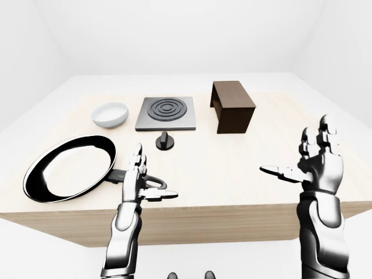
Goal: Turn on the stove.
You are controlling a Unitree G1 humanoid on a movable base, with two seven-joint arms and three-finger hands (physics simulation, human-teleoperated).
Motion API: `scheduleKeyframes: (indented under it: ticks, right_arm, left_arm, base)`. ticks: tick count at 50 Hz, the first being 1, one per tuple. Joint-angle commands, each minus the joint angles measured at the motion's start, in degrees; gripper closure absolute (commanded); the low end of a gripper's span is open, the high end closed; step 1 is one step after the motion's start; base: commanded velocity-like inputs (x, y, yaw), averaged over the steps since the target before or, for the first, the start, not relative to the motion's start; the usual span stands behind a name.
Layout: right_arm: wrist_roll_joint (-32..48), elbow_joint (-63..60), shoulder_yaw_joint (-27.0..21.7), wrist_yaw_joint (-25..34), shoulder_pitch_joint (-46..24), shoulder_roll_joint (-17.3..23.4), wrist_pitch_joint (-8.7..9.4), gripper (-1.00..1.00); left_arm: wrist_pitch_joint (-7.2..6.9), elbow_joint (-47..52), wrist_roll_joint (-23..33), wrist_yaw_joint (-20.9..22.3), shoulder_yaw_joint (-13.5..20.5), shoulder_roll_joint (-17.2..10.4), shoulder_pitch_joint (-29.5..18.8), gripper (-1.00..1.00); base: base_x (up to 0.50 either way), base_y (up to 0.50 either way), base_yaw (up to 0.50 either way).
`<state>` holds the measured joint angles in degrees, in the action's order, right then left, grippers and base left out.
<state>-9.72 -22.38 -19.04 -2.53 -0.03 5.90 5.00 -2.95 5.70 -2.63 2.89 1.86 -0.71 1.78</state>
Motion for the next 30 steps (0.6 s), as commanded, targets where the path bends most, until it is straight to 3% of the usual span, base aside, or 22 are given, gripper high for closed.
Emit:
scheduleKeyframes:
  ticks: [1, 13, 30]
  right_arm:
    - [-3.50, -7.28, -6.17, -1.81, -0.21, 1.62, 0.00, -1.00]
    - [-1.89, -4.98, -4.36, -1.30, -0.35, 1.32, 0.00, -1.00]
    - [-1.22, -4.39, -3.83, -0.09, 0.20, 0.99, 0.00, -1.00]
  left_arm:
    - [-0.35, 0.73, -0.21, -0.09, 0.19, -0.04, 0.06, -1.00]
    - [0.71, -0.92, 0.44, -0.39, 0.24, -0.10, -0.21, -1.00]
    - [0.46, 0.04, 0.65, -0.54, 0.08, -0.04, 0.17, -1.00]
  base:
    - [0.00, 0.00, 0.00]
    - [0.00, 0.00, 0.00]
    - [0.32, 0.00, 0.00]
